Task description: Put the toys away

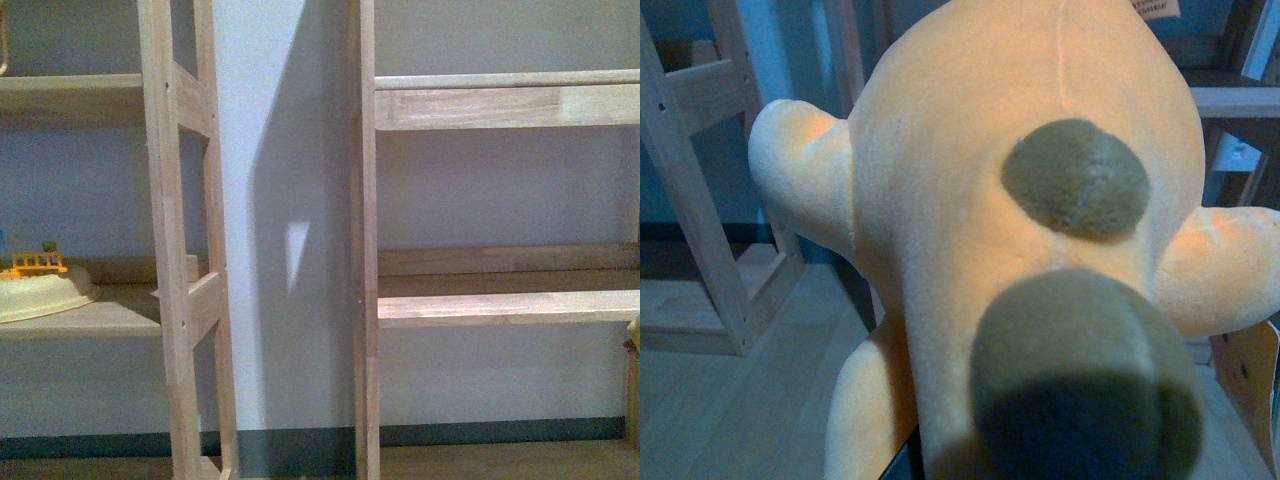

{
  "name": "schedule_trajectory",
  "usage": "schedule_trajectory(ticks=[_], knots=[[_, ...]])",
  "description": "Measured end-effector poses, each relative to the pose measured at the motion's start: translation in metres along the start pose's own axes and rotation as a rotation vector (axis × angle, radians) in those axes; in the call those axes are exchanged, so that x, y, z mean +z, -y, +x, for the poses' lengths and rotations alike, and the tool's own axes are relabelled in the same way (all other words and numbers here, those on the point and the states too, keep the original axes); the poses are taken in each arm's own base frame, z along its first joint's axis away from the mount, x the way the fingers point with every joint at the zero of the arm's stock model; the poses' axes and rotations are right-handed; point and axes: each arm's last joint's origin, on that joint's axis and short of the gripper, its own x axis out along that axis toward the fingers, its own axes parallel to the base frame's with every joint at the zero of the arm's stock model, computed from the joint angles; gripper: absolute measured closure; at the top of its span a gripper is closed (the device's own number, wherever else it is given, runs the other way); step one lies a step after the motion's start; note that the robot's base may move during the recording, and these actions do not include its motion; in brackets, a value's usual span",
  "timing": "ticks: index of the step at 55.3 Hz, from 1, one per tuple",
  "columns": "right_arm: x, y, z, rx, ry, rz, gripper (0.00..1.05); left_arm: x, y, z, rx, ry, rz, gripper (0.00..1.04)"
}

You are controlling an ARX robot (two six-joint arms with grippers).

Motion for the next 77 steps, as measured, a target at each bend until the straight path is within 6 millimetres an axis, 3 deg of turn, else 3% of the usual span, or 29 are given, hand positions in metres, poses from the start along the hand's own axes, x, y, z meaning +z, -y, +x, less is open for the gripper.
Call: schedule_trajectory(ticks=[49, 58, 62, 77], knots=[[0.0, 0.0, 0.0, -0.003, 0.0, 0.0, 0.98, 0.0, 0.0, 0.0, 0.0, 0.0, 0.0, 0.06], [0.0, 0.002, 0.004, -0.26, -0.093, 0.042, 0.98, 0.0, 0.0, 0.0, -0.001, 0.0, 0.0, 0.06], [0.011, 0.005, 0.006, -0.318, -0.08, 0.046, 0.98, 0.0, 0.0, 0.0, 0.0, 0.0, 0.0, 0.06], [0.118, 0.003, 0.011, -0.317, 0.107, 0.046, 0.98, 0.0, 0.0, 0.0, 0.0, 0.0, 0.0, 0.06]])
